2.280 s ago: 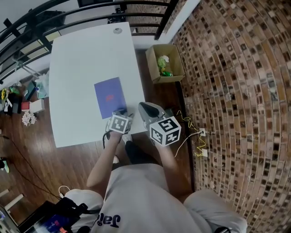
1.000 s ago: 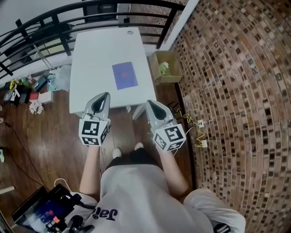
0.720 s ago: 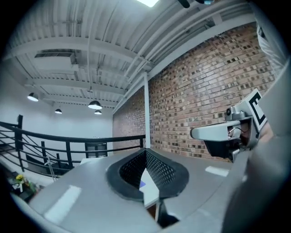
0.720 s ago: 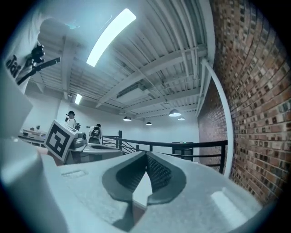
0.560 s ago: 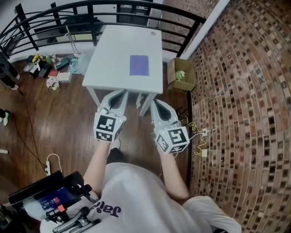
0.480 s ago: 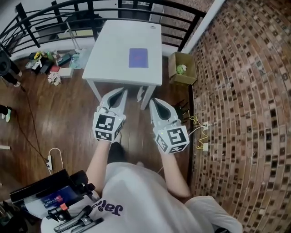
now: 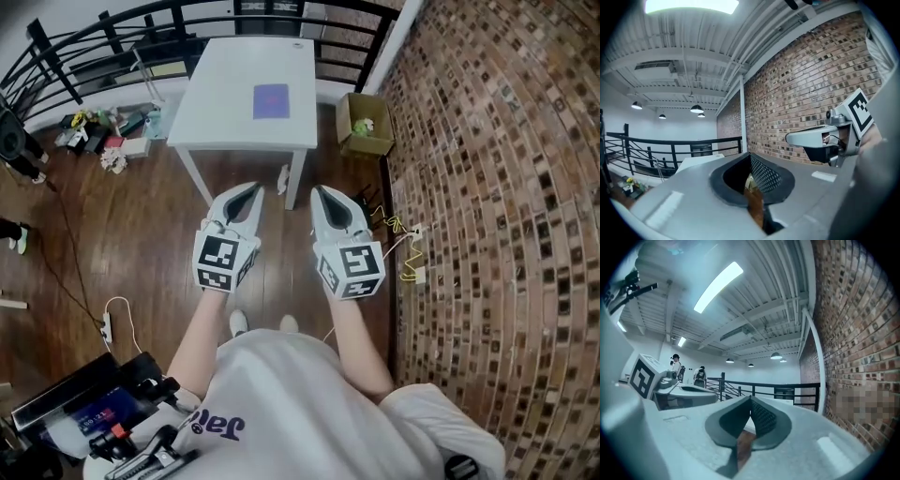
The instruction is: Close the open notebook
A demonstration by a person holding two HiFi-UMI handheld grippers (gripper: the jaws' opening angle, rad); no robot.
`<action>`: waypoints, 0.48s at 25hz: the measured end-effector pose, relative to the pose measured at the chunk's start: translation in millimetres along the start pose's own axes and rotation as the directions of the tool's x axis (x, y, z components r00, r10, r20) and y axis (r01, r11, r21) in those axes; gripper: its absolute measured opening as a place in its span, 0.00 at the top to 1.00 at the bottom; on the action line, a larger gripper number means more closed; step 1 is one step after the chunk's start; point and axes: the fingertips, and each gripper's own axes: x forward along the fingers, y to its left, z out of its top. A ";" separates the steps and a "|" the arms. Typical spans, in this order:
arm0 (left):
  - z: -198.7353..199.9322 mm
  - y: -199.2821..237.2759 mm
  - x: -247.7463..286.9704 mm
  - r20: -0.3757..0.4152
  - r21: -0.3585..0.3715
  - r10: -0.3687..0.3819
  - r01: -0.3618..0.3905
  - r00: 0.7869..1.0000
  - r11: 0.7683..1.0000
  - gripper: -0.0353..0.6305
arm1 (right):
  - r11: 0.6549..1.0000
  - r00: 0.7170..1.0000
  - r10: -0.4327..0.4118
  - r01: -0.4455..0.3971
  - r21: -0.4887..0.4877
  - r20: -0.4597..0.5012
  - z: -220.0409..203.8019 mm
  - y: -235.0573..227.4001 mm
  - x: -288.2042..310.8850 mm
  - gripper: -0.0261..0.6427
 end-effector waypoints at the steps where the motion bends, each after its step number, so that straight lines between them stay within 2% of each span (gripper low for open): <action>1: 5.3 1.6 -4.8 0.016 0.003 0.005 -0.005 1.000 1.000 0.92 | 1.000 1.000 0.003 -0.003 -0.001 0.011 4.5 4.0 -2.1 0.97; 5: 15.8 9.9 -26.3 0.041 -0.009 0.028 -0.028 0.999 1.000 0.92 | 0.999 0.999 0.028 -0.029 0.018 0.032 9.6 29.9 -9.6 0.97; 9: 3.3 18.0 -43.6 0.020 -0.027 0.031 -0.031 0.999 0.999 0.92 | 0.998 0.998 0.055 -0.055 0.038 0.006 -0.6 56.0 -9.9 0.97; 12: -5.3 27.2 -48.4 0.004 -0.004 0.052 -0.052 0.999 0.999 0.92 | 0.998 0.998 0.059 -0.059 0.028 0.009 3.0 63.1 -11.1 0.97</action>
